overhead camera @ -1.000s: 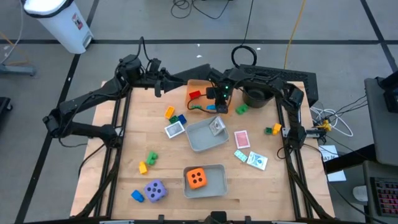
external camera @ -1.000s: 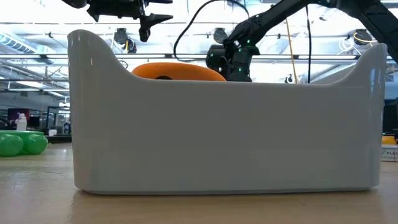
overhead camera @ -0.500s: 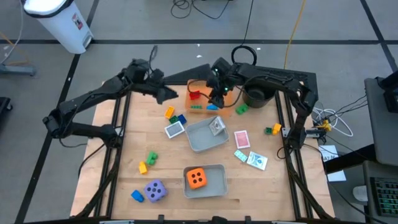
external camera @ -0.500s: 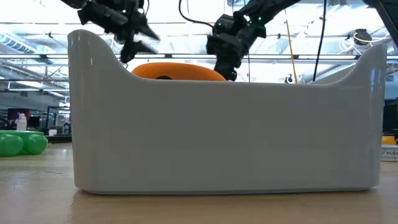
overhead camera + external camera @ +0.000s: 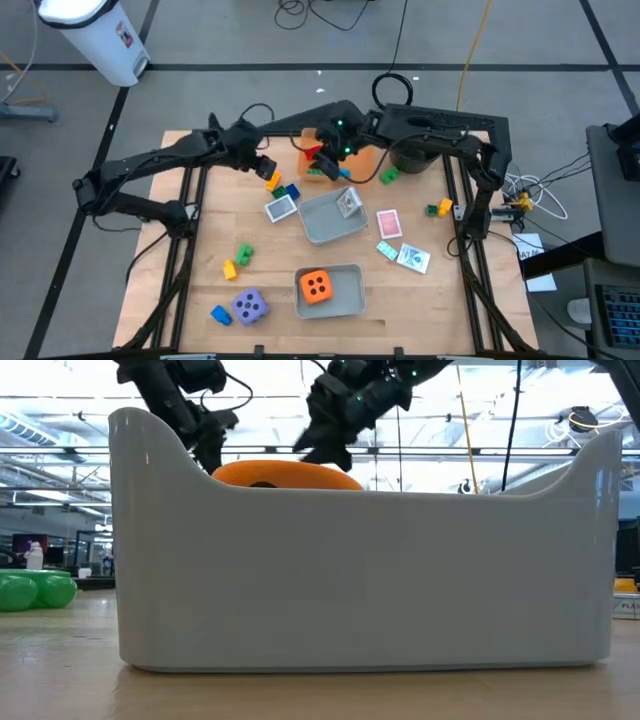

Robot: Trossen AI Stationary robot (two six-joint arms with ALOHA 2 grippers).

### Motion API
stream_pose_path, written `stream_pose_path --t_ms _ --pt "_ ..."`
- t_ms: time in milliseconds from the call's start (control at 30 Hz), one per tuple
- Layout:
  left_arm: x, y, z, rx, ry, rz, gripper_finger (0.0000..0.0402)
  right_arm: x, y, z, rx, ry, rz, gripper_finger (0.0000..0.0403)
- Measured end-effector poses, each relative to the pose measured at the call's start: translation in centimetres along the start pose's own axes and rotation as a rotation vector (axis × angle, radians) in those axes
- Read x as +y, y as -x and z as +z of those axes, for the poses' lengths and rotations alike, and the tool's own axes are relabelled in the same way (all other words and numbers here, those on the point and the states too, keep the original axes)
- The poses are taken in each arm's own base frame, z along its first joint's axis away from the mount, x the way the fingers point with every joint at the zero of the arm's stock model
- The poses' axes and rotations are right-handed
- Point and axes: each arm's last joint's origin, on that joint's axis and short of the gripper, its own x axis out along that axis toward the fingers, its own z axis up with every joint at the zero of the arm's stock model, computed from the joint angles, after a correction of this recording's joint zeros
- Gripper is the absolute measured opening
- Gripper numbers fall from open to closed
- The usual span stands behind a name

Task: Pick & Place Toys
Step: Put the yellow game piece into the orange bin

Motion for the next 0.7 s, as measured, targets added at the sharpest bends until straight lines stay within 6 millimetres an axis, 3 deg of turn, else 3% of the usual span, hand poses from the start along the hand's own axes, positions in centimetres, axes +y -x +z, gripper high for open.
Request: stream_pose_path --t_ms 333,500,700 --pt "-1.1 -4.7 -1.0 0.127 0.039 0.133 0.0186 2.7 -0.5 1.2 -0.117 0.069 0.058 0.0171" --pt "-1.0 -6.5 -1.3 0.164 0.033 0.200 0.0186 3.5 0.4 1.2 -0.187 0.082 0.076 0.0171" --pt "-0.9 -8.1 -1.5 0.188 0.027 0.242 0.0186 3.9 2.6 -2.0 -0.348 0.004 0.049 0.0171"
